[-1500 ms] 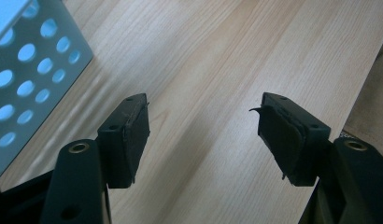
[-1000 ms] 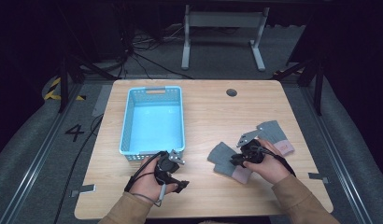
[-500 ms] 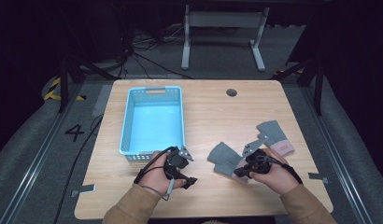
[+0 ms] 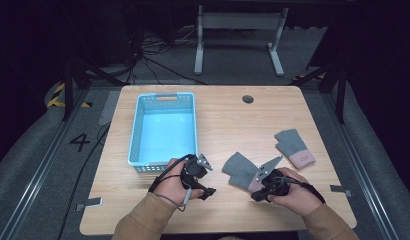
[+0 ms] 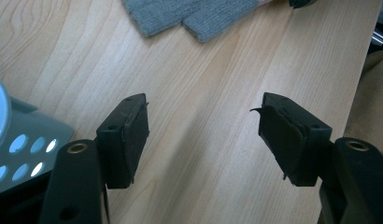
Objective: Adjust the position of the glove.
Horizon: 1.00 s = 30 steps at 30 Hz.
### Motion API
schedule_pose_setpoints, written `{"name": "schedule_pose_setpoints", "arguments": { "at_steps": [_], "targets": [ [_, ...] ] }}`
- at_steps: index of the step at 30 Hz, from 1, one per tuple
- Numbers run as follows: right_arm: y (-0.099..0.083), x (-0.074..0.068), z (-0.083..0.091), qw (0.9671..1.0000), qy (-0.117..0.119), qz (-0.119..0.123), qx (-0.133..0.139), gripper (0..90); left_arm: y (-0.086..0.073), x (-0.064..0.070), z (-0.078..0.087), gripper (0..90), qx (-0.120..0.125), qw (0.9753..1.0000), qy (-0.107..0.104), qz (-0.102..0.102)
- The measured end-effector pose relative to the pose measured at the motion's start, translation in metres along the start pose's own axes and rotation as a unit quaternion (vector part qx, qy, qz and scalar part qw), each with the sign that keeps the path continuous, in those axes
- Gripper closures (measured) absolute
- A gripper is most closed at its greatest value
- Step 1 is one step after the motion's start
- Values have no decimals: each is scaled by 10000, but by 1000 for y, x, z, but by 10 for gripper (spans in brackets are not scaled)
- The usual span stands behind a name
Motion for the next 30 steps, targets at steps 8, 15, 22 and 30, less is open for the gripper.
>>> {"name": "schedule_pose_setpoints", "arguments": {
  "at_steps": [8, 15, 22, 30],
  "targets": [
    [-5, 3, -1, 9999, -83, -87, -41, 900, 2, 0, -1, 340, -17, 10000, -17, -49],
    [-10, 11, 3, 9993, -280, -226, -53, 900, 2, 0, -1, 340, -4, 10000, -10, -66],
    [-15, 23, 7, 9982, -440, -415, -7, 900, 1, -1, 0, 339, 10, 10000, 9, -27],
    [-20, 36, 10, 9958, -671, -626, 76, 900, -1, -1, 1, 338, 0, 10000, 17, -26]
  ]
}}
Point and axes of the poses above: each handheld gripper's, and its own axes: z roughly backward along the jaws, y roughly out of its top, x roughly to its right, the point moved 5 cm from there along -z, roughly forward along the jaws, and after that the axes turned 2 degrees about z, right-handed, at the moved point
